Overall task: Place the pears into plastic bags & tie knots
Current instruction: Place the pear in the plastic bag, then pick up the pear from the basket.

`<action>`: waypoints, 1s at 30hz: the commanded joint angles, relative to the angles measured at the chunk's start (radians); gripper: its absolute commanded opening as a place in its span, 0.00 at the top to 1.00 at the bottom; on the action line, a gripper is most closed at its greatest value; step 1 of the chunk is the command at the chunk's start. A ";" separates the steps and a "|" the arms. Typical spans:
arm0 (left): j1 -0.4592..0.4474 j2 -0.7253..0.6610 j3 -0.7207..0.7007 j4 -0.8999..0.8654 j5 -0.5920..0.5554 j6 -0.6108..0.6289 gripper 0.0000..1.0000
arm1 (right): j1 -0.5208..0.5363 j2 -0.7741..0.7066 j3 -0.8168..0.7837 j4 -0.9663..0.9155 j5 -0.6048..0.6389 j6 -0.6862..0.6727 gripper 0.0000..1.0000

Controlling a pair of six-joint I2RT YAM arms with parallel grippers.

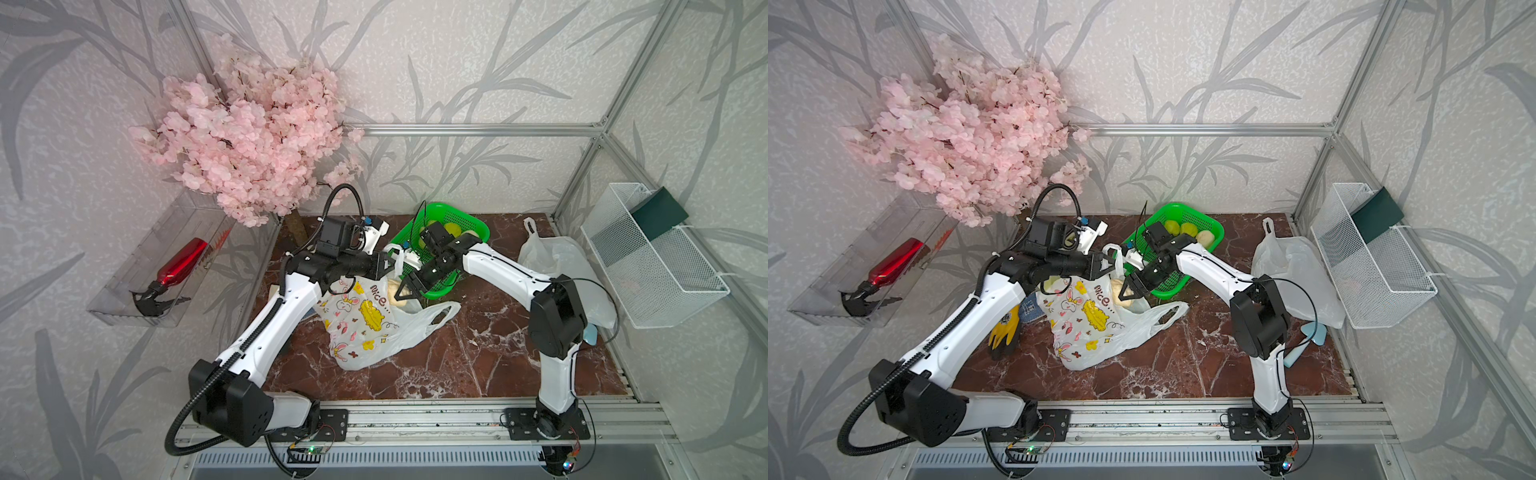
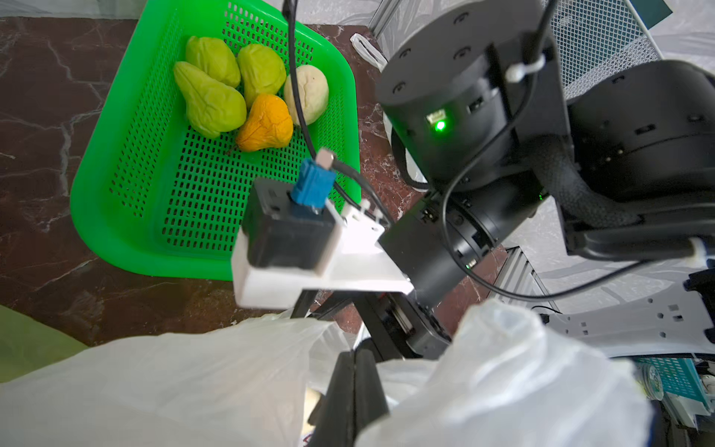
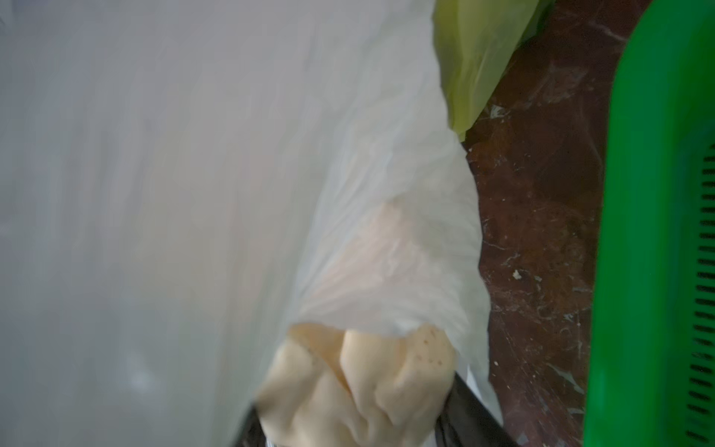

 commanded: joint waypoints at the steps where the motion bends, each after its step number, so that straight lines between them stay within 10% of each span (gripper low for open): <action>1: -0.002 -0.025 -0.013 -0.020 0.025 0.026 1.00 | -0.019 0.008 -0.023 0.200 -0.043 0.288 0.67; 7: -0.003 -0.021 -0.027 0.054 0.036 -0.020 1.00 | 0.093 -0.005 -0.123 0.399 0.284 0.554 0.46; 13: 0.045 -0.014 -0.034 0.060 -0.061 -0.039 1.00 | 0.089 -0.071 -0.131 0.344 0.221 0.480 0.10; 22: 0.089 0.016 -0.037 0.121 -0.186 -0.142 1.00 | -0.139 -0.275 -0.199 0.118 0.442 0.319 0.21; 30: 0.080 -0.010 -0.064 0.125 -0.151 -0.158 1.00 | -0.207 0.084 0.135 0.055 0.893 0.277 0.20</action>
